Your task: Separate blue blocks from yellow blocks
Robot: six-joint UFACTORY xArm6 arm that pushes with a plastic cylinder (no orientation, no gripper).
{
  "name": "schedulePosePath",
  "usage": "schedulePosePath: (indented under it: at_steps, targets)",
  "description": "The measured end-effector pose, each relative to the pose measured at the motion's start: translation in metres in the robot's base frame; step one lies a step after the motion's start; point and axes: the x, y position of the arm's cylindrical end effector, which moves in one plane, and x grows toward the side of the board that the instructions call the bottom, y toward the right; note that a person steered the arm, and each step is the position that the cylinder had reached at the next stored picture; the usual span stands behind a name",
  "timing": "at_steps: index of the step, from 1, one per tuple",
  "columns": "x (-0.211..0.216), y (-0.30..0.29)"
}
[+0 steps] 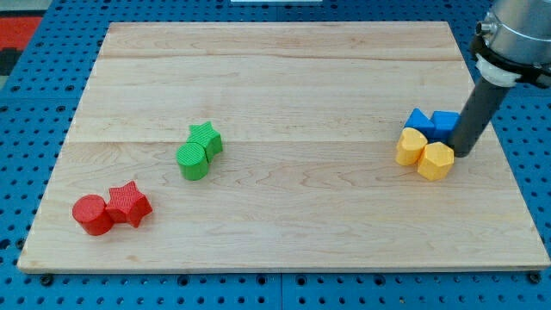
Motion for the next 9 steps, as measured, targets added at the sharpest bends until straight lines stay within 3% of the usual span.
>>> schedulePosePath:
  at_steps: [5, 9]
  targets:
    - [-0.013, -0.042]
    - [0.025, -0.046]
